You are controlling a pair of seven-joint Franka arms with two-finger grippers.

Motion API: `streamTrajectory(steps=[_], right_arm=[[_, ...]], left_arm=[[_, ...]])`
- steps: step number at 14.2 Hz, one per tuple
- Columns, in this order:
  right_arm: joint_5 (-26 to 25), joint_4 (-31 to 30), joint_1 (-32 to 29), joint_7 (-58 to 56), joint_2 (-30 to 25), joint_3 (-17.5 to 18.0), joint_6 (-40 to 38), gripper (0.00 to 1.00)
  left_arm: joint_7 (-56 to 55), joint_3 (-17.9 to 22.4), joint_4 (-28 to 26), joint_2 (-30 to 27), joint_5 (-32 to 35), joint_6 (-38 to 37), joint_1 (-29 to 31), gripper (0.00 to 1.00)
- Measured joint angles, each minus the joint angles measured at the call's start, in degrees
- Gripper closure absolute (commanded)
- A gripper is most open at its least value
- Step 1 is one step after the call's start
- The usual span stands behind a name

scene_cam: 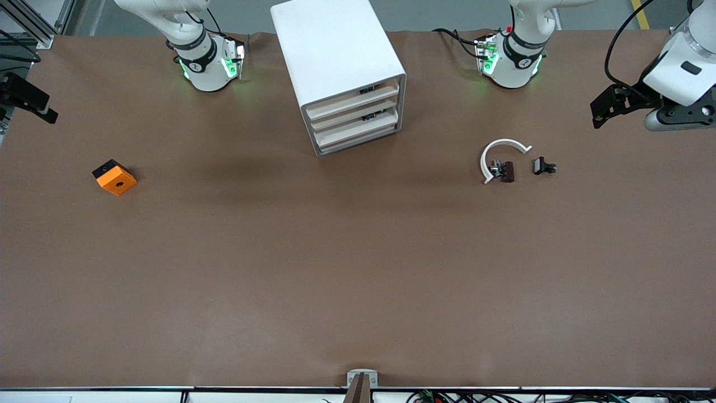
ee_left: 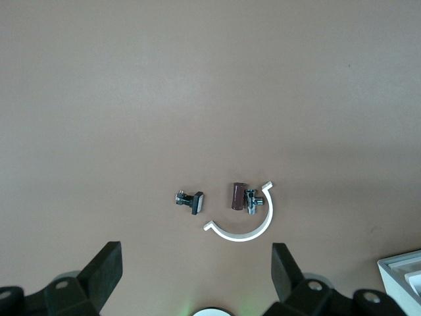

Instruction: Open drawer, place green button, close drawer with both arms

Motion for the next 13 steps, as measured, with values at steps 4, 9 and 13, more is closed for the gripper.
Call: streamTrajectory(steps=[4,9,13], right_arm=[[0.3,-0.1,-0.2,0.0,0.0,-0.1,0.0,0.0],[1.7,-0.2,-1.5,0.0,0.0,0.0,0.0,0.0],[1.7,-0.2,-1.6,0.0,0.0,0.2,0.0,0.0]], left_arm=[[0.0,0.0,-0.1,0.0,0.0,0.0,0.1,0.0],[0.0,0.0,-0.1,-0.2,-1.9,0.0,0.1,0.0],[0.0,0.0,-0.9,-1.5,-2.8,0.1,0.2,0.0]])
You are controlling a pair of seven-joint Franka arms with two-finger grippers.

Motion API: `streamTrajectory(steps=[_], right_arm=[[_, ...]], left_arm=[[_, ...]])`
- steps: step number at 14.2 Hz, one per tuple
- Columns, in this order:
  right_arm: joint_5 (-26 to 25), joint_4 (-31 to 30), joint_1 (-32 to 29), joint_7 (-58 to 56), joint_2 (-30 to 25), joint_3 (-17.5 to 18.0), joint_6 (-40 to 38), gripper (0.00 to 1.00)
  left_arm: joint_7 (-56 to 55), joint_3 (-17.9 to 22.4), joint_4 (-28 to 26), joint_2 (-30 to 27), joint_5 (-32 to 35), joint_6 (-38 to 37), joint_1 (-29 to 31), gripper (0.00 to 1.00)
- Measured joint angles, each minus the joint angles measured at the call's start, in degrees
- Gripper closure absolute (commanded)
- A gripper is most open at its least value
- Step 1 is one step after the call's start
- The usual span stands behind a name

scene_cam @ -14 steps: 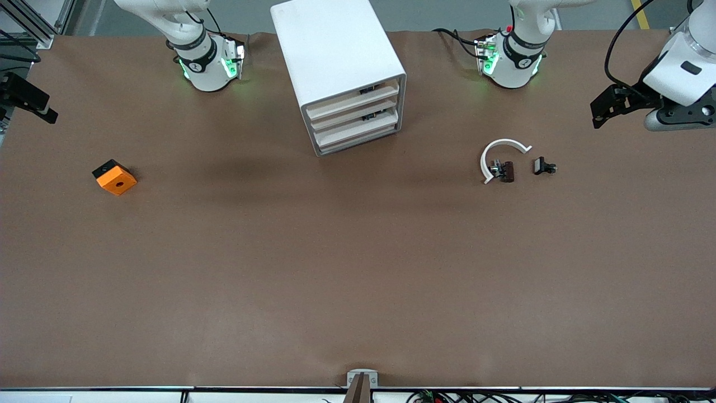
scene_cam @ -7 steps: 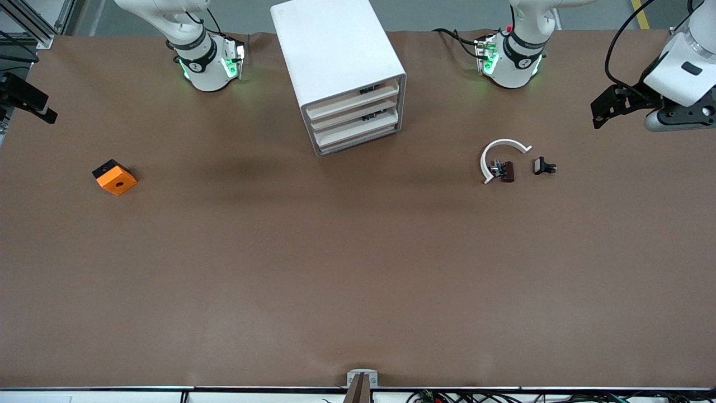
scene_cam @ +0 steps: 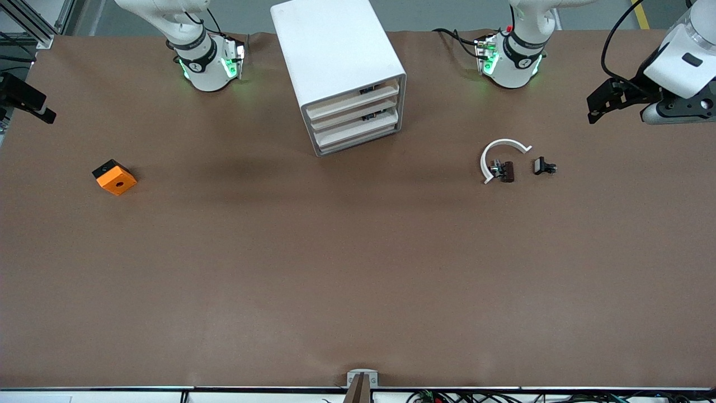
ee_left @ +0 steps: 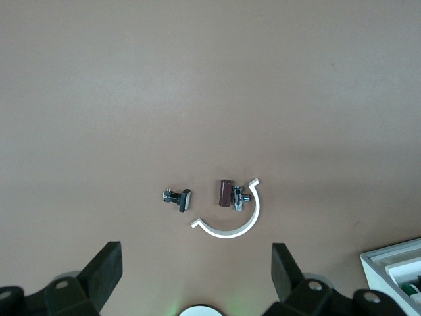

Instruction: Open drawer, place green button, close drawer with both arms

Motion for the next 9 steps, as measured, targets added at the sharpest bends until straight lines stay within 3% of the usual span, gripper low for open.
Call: streamTrajectory(steps=[9], right_arm=[[0.0,0.0,-1.3,0.0,0.0,2.1,0.0,0.0]], left_arm=[[0.0,0.0,4.1,3.9,-0.1,1.2,1.3,0.0]])
